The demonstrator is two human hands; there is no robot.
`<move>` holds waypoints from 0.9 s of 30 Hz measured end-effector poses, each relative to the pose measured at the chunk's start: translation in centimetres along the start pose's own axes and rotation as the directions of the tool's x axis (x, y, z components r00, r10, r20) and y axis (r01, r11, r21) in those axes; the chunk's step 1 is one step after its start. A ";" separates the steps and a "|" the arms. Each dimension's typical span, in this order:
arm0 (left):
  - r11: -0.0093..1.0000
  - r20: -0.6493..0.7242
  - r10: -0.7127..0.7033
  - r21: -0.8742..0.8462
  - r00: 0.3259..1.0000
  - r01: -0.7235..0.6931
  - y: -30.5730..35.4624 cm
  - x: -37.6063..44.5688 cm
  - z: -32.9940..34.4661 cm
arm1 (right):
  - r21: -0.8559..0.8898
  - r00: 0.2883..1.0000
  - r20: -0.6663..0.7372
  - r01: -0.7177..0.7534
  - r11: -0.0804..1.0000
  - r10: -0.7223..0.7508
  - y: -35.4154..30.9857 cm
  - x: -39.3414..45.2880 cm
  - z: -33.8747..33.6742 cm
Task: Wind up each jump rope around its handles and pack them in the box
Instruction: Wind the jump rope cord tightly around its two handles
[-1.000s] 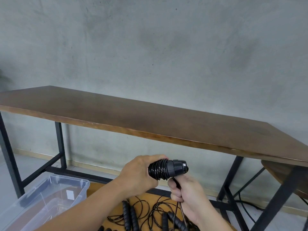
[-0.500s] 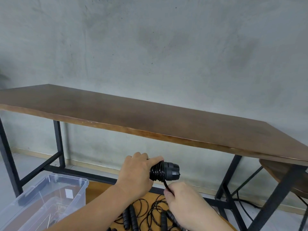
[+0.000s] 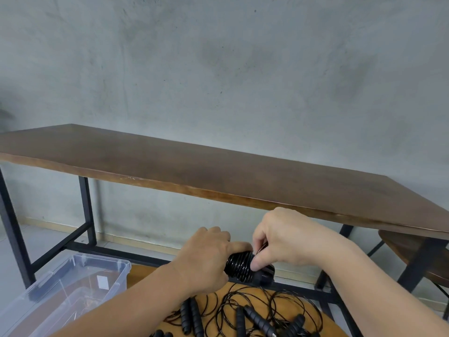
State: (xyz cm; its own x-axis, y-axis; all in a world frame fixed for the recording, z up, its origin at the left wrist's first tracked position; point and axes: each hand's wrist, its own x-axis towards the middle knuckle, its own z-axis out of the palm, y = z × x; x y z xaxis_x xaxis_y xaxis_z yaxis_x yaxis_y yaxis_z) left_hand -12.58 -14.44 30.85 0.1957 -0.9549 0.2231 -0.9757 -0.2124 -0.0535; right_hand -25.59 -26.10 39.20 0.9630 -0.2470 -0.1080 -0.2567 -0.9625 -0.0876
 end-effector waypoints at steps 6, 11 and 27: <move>0.962 0.087 0.092 -0.263 0.992 -0.066 -1.1 -0.7 -0.6 | 0.464 0.996 0.068 0.021 0.886 -0.059 2.7 1.3 0.0; 0.806 0.154 0.081 -0.591 0.985 0.026 -1.2 -1.3 -0.9 | 0.764 0.997 0.065 -0.028 0.645 -0.034 4.2 1.5 2.0; 0.495 0.171 -0.036 -0.853 0.985 0.167 -1.3 -1.1 0.7 | 0.999 0.989 -0.040 0.040 0.004 0.143 4.4 1.2 8.5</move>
State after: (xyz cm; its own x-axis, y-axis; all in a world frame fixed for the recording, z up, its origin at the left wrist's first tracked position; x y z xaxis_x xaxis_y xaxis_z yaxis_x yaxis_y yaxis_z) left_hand -11.47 -13.20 30.03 0.2451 -0.9680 0.0549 -0.5343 -0.0876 0.8407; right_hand -26.24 -29.72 30.24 0.9189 -0.3863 -0.0797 -0.0449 0.0982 -0.9942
